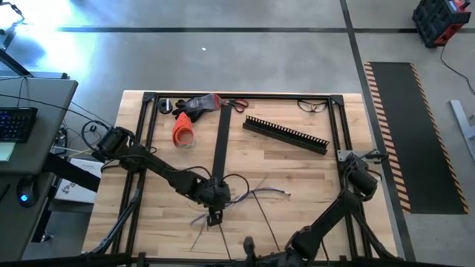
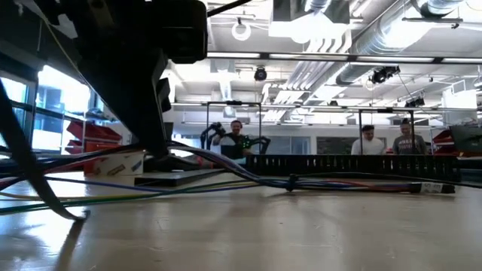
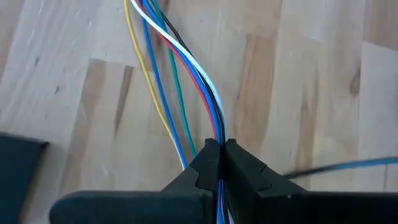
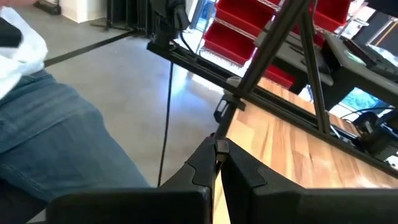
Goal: Ziptie cables
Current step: Wrap the black zip tie on the cables
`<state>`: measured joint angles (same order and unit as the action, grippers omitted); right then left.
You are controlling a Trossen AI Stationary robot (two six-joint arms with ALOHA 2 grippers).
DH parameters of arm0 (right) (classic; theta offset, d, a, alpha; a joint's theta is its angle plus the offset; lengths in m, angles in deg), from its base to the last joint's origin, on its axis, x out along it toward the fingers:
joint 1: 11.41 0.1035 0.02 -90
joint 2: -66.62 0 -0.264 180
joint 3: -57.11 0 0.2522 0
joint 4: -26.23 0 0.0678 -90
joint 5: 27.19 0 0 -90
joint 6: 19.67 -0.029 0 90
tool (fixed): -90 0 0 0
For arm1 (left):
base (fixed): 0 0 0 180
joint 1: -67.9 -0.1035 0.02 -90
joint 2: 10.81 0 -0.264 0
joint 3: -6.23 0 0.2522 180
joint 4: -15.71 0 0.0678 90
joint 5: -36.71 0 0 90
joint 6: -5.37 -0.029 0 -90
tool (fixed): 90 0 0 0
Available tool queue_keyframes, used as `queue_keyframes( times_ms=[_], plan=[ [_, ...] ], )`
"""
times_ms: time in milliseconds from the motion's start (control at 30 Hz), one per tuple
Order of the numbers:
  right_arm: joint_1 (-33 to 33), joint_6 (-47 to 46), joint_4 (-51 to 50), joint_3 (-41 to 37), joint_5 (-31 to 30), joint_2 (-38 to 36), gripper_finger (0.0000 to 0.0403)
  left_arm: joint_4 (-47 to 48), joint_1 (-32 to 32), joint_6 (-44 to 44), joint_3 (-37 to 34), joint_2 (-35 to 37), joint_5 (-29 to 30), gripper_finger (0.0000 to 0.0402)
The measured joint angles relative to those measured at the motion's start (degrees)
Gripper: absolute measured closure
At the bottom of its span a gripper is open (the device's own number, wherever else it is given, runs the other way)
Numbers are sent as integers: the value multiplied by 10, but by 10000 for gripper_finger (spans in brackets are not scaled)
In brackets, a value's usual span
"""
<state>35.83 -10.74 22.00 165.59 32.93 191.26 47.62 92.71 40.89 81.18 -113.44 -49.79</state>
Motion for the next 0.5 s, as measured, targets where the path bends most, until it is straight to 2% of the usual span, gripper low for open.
queue_keyframes(
  times_ms=[200, 400, 500],
  plan=[
    [-15, -4, -5, 0, -2, -5, 403, -5, 4, -21, 0, 2, 8, 401],
    [-39, -51, -50, 0, -12, -19, 403, -5, 5, -37, 0, 2, 7, 402],
    [-53, -55, -66, 0, 5, -25, 403, -4, 5, -43, 0, 3, 6, 402]
  ],
)
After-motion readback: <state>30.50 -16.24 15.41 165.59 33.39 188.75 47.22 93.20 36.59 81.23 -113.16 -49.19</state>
